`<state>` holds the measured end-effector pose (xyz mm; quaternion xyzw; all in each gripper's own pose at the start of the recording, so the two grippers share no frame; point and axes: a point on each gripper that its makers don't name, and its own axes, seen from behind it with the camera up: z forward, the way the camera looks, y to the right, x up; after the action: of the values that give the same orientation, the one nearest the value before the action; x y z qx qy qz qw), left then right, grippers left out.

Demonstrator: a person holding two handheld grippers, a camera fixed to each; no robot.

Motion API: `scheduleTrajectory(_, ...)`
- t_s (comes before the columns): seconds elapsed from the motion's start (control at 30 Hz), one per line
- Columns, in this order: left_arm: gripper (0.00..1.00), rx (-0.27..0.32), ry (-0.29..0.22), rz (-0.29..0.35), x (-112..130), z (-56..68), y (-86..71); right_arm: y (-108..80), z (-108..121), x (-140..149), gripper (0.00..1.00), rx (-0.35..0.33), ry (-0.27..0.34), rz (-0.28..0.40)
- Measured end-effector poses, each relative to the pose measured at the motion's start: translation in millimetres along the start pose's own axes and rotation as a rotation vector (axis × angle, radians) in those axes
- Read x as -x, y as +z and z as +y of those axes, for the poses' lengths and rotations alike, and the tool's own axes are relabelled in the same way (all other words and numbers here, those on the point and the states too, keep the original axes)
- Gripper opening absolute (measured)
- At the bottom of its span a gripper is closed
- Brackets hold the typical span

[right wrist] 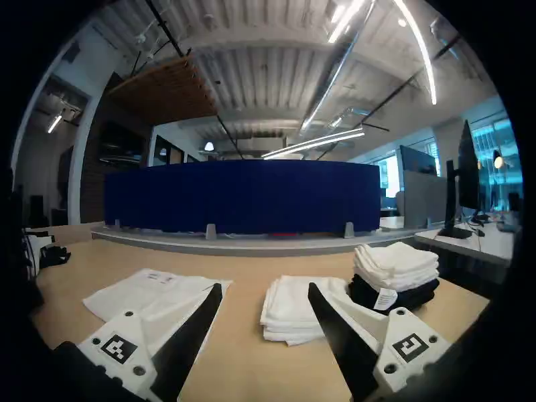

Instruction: Fold towel

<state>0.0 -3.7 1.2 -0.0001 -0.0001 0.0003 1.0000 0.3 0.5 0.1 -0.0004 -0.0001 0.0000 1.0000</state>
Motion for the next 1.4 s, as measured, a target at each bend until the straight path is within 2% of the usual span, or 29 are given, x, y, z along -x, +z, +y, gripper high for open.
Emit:
scheduleTrajectory(0.17, 0.98, 0.006, 0.013, 0.006, -3, -0.1, 3.9, 2.0, 7, -4, 1.00, 0.013, 0.003, -0.005)
scheduleTrajectory(0.27, 0.98, 0.004, 0.009, 0.020, -17, -0.6, 6.0, 2.5, 12, -18, 1.00, 0.022, 0.017, 0.012)
scheduleTrajectory(0.4, 0.98, 0.009, -0.024, 0.033, -41, -2.4, 7.9, 0.4, 18, -46, 1.00, 0.031, 0.031, 0.048)
scheduleTrajectory(0.5, 0.98, 0.012, -0.035, 0.034, -62, -3.7, 7.0, -2.1, 20, -66, 1.00, 0.034, 0.031, 0.045)
scheduleTrajectory(0.7, 0.98, 0.037, -0.018, 0.032, -115, 2.9, 0.8, -6.8, 15, -112, 1.00, 0.028, 0.025, 0.025)
scheduleTrajectory(0.97, 0.98, 0.035, -0.014, 0.026, -177, 2.1, -4.9, -9.8, 11, -171, 1.00, 0.019, 0.045, 0.021)
scheduleTrajectory(1.07, 0.98, 0.043, -0.013, 0.016, -190, 4.1, -7.5, -10.6, 11, -185, 1.00, 0.016, 0.039, 0.017)
scheduleTrajectory(1.2, 0.98, 0.049, -0.011, 0.000, -195, 5.3, -8.5, -11.6, 10, -191, 1.00, 0.010, 0.032, 0.002)
scheduleTrajectory(1.4, 0.98, 0.083, -0.016, -0.007, -204, 18.9, -10.1, -14.2, 8, -198, 1.00, 0.003, 0.034, -0.012)
